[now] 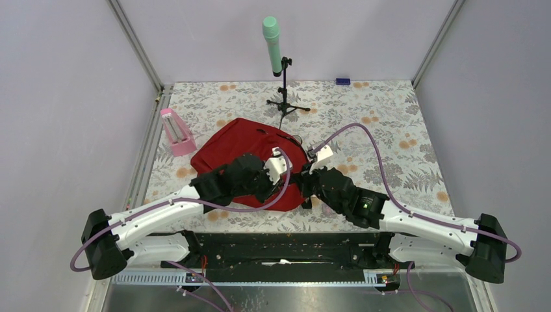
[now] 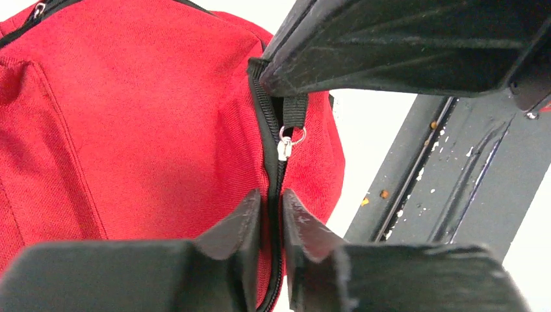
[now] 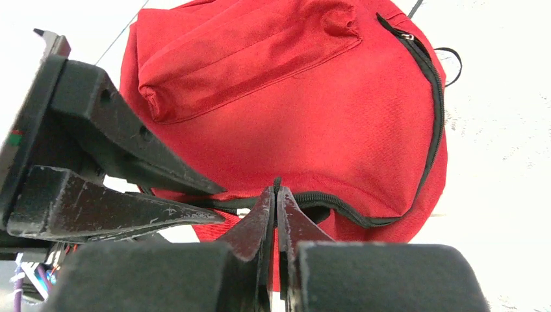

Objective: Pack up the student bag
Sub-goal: Zip the student bag at the center of the board.

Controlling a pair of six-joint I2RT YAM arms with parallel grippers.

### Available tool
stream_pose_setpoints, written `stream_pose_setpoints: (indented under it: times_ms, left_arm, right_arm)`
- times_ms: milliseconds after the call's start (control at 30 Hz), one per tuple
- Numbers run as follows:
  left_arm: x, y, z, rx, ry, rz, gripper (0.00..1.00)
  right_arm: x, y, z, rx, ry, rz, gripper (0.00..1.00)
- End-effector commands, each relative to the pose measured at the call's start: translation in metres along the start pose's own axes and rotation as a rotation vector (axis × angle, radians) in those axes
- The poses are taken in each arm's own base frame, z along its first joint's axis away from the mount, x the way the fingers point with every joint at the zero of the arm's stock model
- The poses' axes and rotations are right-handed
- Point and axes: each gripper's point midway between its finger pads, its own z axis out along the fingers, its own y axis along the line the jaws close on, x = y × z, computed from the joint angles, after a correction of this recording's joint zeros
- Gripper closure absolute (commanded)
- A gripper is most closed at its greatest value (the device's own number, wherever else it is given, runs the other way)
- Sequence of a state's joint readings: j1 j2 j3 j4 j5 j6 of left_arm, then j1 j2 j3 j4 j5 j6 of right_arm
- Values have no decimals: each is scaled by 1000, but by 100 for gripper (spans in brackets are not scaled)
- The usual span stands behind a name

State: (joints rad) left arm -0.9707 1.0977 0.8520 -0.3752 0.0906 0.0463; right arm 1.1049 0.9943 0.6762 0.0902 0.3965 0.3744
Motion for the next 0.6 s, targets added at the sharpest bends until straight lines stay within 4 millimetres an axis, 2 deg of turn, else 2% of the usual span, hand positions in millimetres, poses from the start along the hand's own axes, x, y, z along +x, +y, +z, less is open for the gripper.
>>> stream_pose_setpoints:
  times_ms: [0,67,267,567]
  left_arm:
    - [-20,6,-8,-49,-68,-14,89]
    - [-21,13,-13,-93,-84,-33,100]
    - [-18,25,-21,-182,-142,-115,100]
    - [-16,38,-37,-271,-178,-149,100]
  right_arm:
    - [-28,-16,-1,124,-65,14,100]
    - [-29,-30,-4,200,-57,-19,100]
    - [-35,-53,-14,300,-81,-101,100]
    - [-35,-63,-18,344,-96,-103,100]
